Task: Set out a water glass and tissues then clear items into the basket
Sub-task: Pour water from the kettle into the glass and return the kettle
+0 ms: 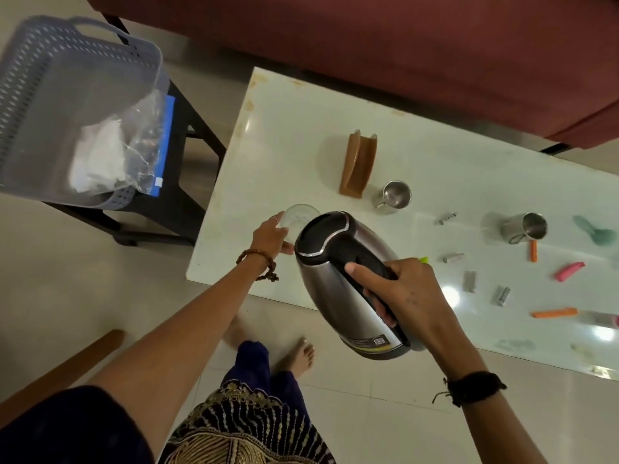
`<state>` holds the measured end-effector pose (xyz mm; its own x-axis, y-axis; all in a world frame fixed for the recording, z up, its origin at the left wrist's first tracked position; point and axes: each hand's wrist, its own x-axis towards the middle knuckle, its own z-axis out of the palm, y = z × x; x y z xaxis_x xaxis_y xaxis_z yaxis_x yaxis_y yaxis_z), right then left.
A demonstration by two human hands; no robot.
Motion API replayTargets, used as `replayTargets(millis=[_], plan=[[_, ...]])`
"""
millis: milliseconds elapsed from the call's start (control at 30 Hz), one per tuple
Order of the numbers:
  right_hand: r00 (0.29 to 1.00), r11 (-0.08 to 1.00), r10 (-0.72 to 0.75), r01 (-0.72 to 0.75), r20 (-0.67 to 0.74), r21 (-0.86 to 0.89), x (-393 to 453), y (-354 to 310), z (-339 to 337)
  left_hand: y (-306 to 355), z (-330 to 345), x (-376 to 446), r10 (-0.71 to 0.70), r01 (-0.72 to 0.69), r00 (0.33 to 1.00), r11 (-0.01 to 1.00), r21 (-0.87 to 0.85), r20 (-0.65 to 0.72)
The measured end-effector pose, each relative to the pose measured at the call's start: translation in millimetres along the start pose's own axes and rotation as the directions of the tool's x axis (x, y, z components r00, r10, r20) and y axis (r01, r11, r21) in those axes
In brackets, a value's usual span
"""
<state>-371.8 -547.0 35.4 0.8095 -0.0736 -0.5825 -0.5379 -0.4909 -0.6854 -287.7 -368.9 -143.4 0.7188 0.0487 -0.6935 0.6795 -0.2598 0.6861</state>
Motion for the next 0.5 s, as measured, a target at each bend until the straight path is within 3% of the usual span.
replayTargets(millis=[233,500], plan=[[0.992,0.992,0.121,-0.122,0.034,0.021,16,-25,3,2,-2,-1,-0.081,0.095,0.993,0.98,-0.174,0.083],[0.984,0.979,0.159,-0.147,0.076,-0.14,29,-49,20,8,-12,-3,-0.145,0.21,0.965,0.926,-0.315,0.219]])
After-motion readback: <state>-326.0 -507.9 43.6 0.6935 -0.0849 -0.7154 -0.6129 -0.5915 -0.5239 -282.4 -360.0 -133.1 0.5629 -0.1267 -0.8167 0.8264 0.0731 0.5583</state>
